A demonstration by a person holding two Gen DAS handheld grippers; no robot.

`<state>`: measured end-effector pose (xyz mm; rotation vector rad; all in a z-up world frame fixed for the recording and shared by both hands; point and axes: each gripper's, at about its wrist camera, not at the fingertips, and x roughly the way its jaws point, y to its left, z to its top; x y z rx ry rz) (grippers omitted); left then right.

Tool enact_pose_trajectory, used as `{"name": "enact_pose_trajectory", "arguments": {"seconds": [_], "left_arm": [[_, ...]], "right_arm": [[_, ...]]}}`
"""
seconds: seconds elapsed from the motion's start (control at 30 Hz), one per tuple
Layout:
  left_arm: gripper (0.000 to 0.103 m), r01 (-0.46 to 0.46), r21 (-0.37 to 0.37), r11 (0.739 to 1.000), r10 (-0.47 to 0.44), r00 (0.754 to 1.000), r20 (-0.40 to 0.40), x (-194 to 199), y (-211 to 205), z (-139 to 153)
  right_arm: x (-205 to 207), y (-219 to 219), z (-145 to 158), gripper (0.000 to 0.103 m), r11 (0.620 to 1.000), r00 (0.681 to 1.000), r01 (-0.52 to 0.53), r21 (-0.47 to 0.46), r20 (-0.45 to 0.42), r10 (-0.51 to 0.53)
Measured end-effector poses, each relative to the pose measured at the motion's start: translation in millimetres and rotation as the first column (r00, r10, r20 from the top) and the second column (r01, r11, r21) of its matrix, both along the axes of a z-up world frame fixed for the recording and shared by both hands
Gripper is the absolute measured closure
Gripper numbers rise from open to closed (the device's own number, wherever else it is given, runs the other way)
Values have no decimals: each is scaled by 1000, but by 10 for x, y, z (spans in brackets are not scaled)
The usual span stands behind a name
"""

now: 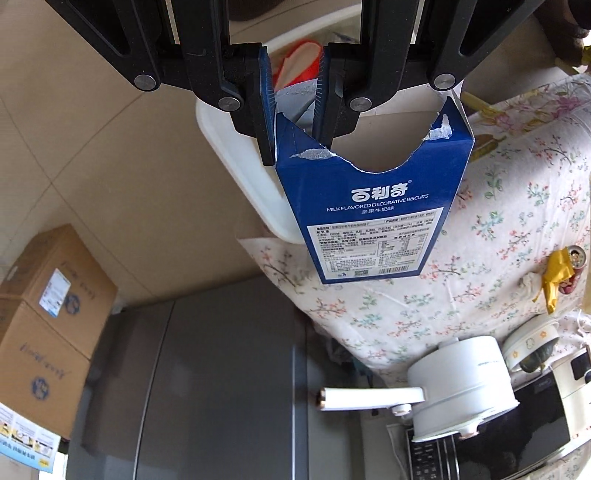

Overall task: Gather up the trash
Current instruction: 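Carry the blue box and cream bag over the white bin with both tools, then open both tools to drop the blue box and cream bag into the bin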

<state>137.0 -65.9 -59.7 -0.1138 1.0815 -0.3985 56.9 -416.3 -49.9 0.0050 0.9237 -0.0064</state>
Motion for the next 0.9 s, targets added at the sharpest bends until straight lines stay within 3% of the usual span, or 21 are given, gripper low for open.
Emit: {"name": "enact_pose_trajectory", "arguments": {"seconds": [0.27,0.37,0.4,0.43,0.5,0.9], "left_arm": [[97,88,8,996,-88,996,-11,-18,-437,-79],[97,117,10,993,-116,993,-19,-12,-572,-119],[97,127,8,992,-127,992,-22,-12,-619,-138],[97,139,5,990,-138,990,-25,-24,-672,-163],[97,160,3,987,-160,987,-31,-29,-774,-199],[97,278,-11,961,-278,957,-80,-13,-1539,-492]], "right_arm": [[80,-233,-368,87,996,976,90,-19,-196,-92],[126,-261,-460,85,994,967,108,15,-234,-101],[141,-273,-482,81,992,963,116,48,-251,-101],[158,-292,-496,69,989,958,129,78,-266,-104],[158,-310,-474,56,983,958,144,111,-265,-111],[165,-401,-401,44,979,962,157,134,-244,-121]]}}
